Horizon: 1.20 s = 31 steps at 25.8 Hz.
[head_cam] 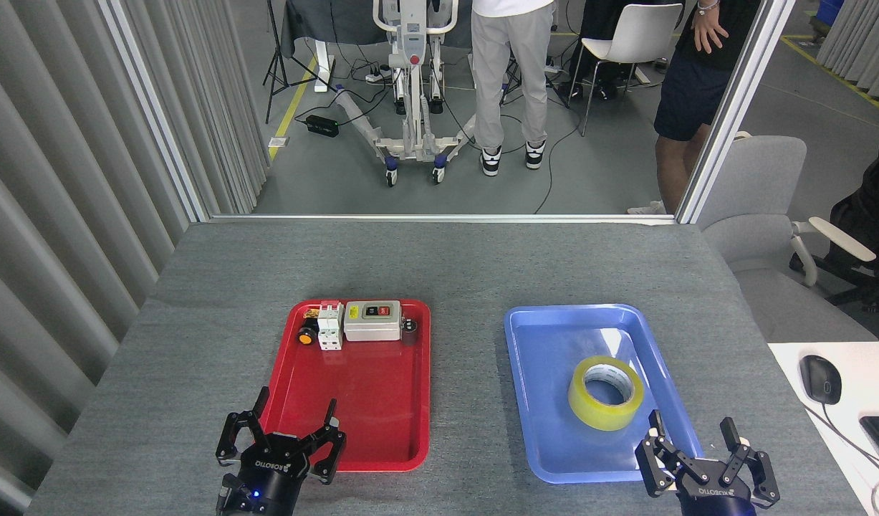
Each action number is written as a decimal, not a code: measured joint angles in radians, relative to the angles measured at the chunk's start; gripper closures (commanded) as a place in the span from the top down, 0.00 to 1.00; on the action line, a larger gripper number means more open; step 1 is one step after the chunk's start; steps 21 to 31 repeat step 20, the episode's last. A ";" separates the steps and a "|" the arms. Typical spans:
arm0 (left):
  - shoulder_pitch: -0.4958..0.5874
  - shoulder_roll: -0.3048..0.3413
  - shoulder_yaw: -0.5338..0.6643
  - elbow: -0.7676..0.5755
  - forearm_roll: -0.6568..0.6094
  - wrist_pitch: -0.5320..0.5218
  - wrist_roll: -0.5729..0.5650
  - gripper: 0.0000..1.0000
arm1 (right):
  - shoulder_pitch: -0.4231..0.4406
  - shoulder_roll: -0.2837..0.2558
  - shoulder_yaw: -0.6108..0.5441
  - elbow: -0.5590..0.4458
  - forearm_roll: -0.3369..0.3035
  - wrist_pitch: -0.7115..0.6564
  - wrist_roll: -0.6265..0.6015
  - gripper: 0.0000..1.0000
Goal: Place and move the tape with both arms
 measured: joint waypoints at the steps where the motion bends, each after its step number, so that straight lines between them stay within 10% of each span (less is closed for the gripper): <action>1: 0.000 0.000 0.000 0.000 0.000 0.000 0.000 0.99 | -0.001 -0.002 0.000 0.000 0.000 0.004 -0.001 1.00; 31: -0.001 0.001 0.003 0.016 0.002 0.000 0.000 1.00 | -0.005 -0.011 0.008 -0.001 -0.002 0.011 -0.005 1.00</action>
